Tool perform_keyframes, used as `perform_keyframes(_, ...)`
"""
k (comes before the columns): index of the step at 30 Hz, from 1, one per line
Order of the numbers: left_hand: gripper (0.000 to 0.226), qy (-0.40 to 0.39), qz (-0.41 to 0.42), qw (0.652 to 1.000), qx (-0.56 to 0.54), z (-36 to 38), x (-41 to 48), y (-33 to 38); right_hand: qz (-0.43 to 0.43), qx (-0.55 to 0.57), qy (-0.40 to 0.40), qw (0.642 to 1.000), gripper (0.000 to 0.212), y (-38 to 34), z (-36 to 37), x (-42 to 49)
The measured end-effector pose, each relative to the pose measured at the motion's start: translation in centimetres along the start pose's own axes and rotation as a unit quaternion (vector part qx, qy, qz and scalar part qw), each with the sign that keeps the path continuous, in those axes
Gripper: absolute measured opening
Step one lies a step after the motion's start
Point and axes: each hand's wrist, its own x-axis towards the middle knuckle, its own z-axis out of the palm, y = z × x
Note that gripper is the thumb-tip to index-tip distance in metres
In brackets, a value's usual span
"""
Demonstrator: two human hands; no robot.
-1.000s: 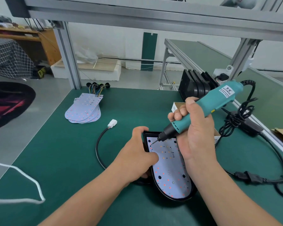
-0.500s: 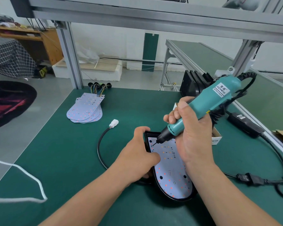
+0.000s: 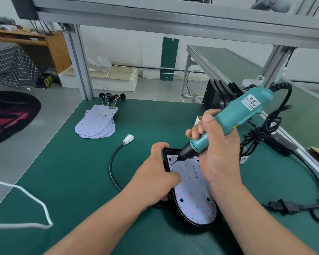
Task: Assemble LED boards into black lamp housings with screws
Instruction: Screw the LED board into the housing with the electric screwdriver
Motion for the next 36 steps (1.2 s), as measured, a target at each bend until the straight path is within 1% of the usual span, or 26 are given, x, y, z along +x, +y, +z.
perform_keyframes(7, 0.075, 0.005, 0.0, 1.0, 0.008, 0.0, -0.2, 0.2, -0.008, -0.024, -0.078, 0.997, 0.007, 0.1, 0.2, -0.2)
perform_keyframes(11, 0.076, 0.004, -0.003, 1.0, -0.002, -0.1, -0.1, 0.0, -0.002, -0.027, -0.109, 0.994, 0.017, 0.3, 0.5, -0.3)
perform_keyframes(14, 0.076, 0.003, -0.002, 1.0, -0.012, -0.1, 0.0, -0.1, 0.015, -0.025, -0.135, 0.99, 0.014, 0.5, 0.6, -0.4)
perform_keyframes(17, 0.075, 0.002, -0.001, 1.0, -0.016, -0.1, 0.2, -0.2, 0.041, -0.007, -0.138, 0.989, 0.007, 0.3, 0.3, -0.3)
perform_keyframes(20, 0.077, -0.003, 0.002, 1.0, -0.028, -0.1, 0.4, -0.3, 0.061, 0.014, -0.132, 0.989, 0.011, -0.1, -0.4, -0.1)
perform_keyframes(25, 0.078, -0.012, 0.007, 1.0, -0.027, -0.1, 0.4, -0.2, 0.029, 0.024, -0.129, 0.991, 0.028, -1.0, -0.5, 0.0)
perform_keyframes(27, 0.079, -0.013, 0.007, 0.999, -0.029, -0.2, 0.3, -0.3, 0.004, 0.028, -0.137, 0.99, 0.025, -1.5, -0.7, 0.3)
perform_keyframes(28, 0.08, -0.013, 0.008, 0.999, -0.033, -0.3, 0.3, -0.3, -0.003, 0.029, -0.129, 0.991, 0.021, -2.0, -1.0, 0.6)
perform_keyframes(30, 0.082, -0.011, 0.011, 0.999, -0.039, -0.4, 0.3, -0.4, 0.005, 0.005, -0.076, 0.997, 0.021, -2.9, -1.9, 1.5)
perform_keyframes(33, 0.086, -0.006, 0.013, 0.999, -0.037, -0.9, 0.5, -0.5, 0.037, -0.096, 0.005, 0.995, 0.032, -3.7, -4.5, 3.4)
perform_keyframes(36, 0.087, 0.004, 0.024, 1.0, -0.003, -1.7, 0.5, -0.6, 0.092, -0.199, 0.025, 0.975, 0.034, -3.9, -8.1, 5.3)
